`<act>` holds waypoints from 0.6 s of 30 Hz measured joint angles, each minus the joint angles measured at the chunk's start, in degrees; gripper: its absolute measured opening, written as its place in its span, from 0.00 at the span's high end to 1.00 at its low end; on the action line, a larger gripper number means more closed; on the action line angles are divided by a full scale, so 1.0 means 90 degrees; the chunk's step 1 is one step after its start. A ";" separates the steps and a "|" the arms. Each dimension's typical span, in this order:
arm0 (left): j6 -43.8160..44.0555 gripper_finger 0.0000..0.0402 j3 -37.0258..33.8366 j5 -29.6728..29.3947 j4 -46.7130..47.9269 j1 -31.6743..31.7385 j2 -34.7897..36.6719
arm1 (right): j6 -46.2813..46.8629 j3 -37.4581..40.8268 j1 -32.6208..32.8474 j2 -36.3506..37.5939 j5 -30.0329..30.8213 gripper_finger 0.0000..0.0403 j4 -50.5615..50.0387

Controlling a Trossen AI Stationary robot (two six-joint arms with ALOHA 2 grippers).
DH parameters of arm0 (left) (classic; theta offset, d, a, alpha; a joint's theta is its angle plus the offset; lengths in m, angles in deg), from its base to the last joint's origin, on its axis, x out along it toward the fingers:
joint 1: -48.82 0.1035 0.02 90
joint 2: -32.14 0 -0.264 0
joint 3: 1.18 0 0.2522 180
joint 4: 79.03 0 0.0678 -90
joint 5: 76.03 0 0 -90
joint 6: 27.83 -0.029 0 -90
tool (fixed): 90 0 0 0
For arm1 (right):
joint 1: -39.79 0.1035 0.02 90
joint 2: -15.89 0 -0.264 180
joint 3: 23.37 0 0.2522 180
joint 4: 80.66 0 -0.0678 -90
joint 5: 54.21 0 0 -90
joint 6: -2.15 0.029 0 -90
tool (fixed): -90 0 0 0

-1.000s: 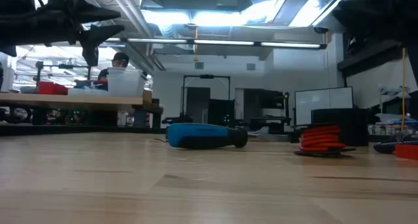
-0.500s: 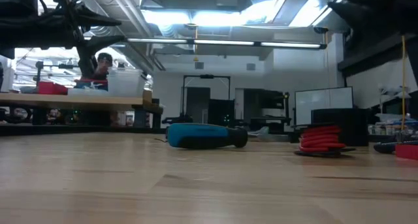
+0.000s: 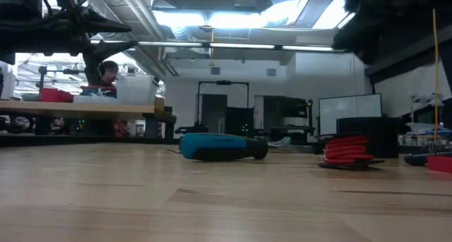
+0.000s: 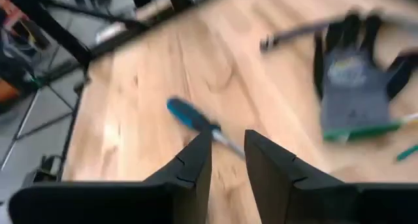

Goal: Coil cords
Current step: Uncoil the red wire from the spool

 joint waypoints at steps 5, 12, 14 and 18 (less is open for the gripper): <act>-0.0039 0.69 0.0000 0.0000 0.0012 0.0000 0.0000 | 0.0534 -0.0001 0.0000 -0.1193 -0.1185 0.76 -0.0022; -0.0037 0.69 0.0000 0.0002 0.0178 0.0000 -0.0023 | 0.0844 -0.0001 0.0002 -0.2414 -0.2399 0.76 0.0149; -0.0038 0.69 0.0000 0.0002 0.0213 -0.0001 -0.0032 | 0.0897 -0.0001 0.0002 -0.2672 -0.2426 0.76 0.0039; -0.0037 0.69 0.0002 0.0002 0.0336 -0.0002 -0.0044 | 0.0916 -0.0001 0.0002 -0.3173 -0.2656 0.76 0.0068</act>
